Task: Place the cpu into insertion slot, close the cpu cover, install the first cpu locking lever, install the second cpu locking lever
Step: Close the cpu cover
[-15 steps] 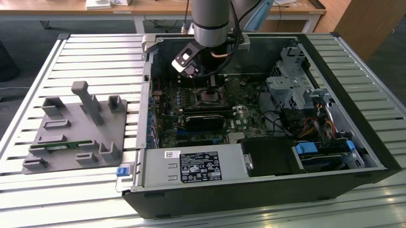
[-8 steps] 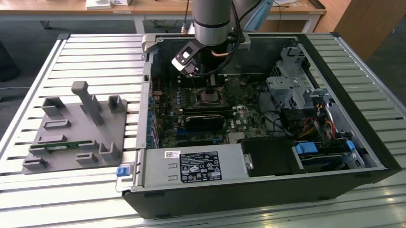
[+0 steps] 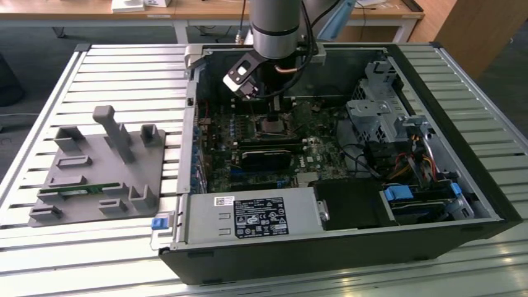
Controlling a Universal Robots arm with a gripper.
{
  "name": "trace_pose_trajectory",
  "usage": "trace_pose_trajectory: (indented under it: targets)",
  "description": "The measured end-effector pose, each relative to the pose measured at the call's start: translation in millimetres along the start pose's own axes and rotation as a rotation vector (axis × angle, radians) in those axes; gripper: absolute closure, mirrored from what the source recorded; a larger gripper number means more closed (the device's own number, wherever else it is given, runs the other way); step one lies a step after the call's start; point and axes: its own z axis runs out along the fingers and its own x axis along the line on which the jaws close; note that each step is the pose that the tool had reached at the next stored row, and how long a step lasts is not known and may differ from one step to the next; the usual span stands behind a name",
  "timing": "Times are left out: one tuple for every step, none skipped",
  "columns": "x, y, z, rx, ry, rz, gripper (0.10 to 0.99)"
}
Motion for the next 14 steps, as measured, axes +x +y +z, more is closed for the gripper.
trace_pose_trajectory:
  targets:
    - [0.0,0.0,-0.5,0.0,0.0002,0.0,0.98]
    - [0.0,0.1,-1.0,0.0,0.0002,0.0,0.98]
    - [0.1,0.1,-1.8,0.0,0.0005,0.0,0.98]
    - [0.1,0.2,-2.7,0.0,0.0012,0.0,0.98]
    - [0.1,0.2,-3.8,0.0,0.0016,0.0,0.98]
    - [0.1,0.3,-5.0,0.0,0.0021,0.0,0.98]
    - [0.1,0.4,-6.2,0.0,0.0026,0.0,0.98]
    - [0.1,0.4,-7.4,0.0,0.0028,0.0,0.98]
    - [0.1,0.5,-8.7,0.0,0.0028,0.0,0.98]
    - [0.2,0.6,-10.4,0.0,0.0028,0.0,0.98]
    - [0.2,0.7,-12.5,0.0,0.0028,0.0,0.98]
    - [0.2,0.8,-14.1,0.0,0.0029,0.0,0.98]
    - [0.2,0.9,-15.5,0.0,0.0028,0.001,0.98]
    - [0.3,1.0,-17.0,0.0,0.0028,0.001,0.98]
